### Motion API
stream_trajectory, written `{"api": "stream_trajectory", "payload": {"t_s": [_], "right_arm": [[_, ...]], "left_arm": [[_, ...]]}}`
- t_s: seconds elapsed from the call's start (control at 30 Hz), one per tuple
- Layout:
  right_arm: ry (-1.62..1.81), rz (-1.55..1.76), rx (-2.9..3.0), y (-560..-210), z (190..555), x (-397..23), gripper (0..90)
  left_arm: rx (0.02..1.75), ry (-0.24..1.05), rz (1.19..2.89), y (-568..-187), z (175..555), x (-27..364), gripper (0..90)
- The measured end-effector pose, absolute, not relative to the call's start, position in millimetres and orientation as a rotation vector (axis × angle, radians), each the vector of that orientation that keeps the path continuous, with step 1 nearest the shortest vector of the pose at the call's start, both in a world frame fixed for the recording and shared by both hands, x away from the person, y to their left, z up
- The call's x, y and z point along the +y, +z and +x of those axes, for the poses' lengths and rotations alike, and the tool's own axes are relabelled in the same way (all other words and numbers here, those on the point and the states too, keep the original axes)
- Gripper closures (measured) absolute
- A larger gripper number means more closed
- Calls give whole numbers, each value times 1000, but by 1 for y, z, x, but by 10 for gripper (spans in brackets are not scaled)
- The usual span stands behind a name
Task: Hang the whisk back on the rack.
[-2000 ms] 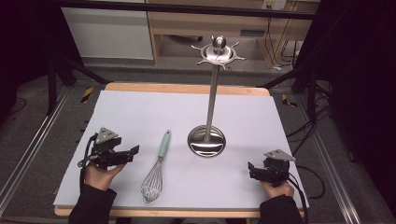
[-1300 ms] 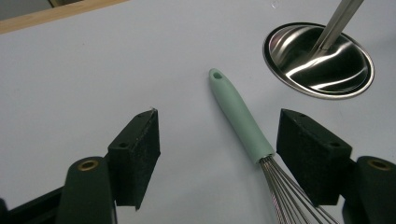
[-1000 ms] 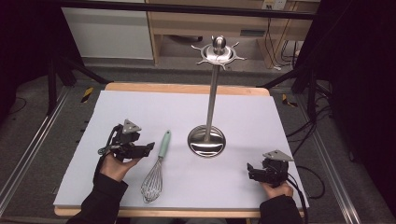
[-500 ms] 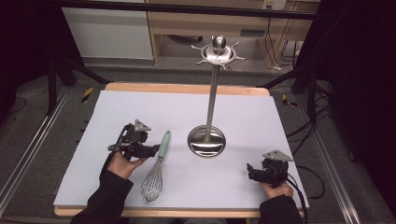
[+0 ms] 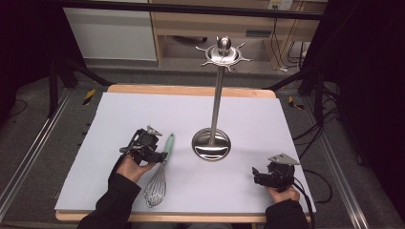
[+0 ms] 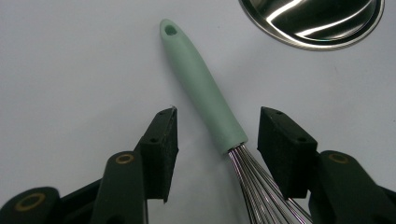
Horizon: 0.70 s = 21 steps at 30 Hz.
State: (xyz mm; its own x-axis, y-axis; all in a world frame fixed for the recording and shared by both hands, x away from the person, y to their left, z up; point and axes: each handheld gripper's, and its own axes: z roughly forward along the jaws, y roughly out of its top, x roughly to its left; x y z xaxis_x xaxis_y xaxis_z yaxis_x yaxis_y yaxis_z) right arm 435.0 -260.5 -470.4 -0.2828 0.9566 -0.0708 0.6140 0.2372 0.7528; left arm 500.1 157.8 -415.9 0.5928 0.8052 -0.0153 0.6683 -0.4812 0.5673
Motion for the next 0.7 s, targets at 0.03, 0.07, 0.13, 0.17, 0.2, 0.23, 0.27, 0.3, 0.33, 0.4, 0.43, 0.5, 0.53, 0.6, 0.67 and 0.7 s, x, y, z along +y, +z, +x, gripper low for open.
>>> {"api": "stream_trajectory", "payload": {"t_s": [0.03,0.07,0.13,0.17,0.2,0.23,0.27,0.3,0.33,0.4,0.43,0.5,0.53,0.6,0.67,0.7], "right_arm": [[841,1434,1985,-471,435,-260,96],[841,1434,1985,-471,435,-260,96],[837,1442,1983,-471,435,-260,96],[834,1435,1986,-471,435,-260,96],[839,1442,1984,-471,435,-260,96],[840,1439,1986,-471,435,-260,96],[841,1438,1985,-471,435,-260,96],[842,1443,1984,-471,435,-260,96],[841,1443,1984,-471,435,-260,96],[842,1441,1985,-471,435,-260,96],[842,1441,1985,-471,435,-260,96],[841,1439,1986,-471,435,-260,97],[841,1444,1984,-471,435,-260,96],[840,1442,1985,-471,435,-260,96],[841,1443,1984,-471,435,-260,96],[841,1443,1984,-471,435,-260,96]], "left_arm": [[1171,337,2298,-418,501,157,476],[1171,337,2298,-418,501,157,481],[1176,323,2307,-420,503,156,488],[1187,305,2303,-424,504,155,506],[1190,287,2304,-425,505,154,513],[1190,270,2308,-427,506,154,523],[1195,256,2308,-429,506,153,532],[1195,244,2315,-430,507,152,541],[1195,238,2317,-432,508,151,550],[1203,231,2312,-433,509,151,563],[1203,231,2312,-433,509,151,569],[1215,221,2312,-435,510,150,577],[1226,236,2320,-435,511,149,577],[1234,250,2334,-437,512,148,580],[1245,240,2340,-440,513,146,584],[1245,240,2340,-440,513,146,589]]}}
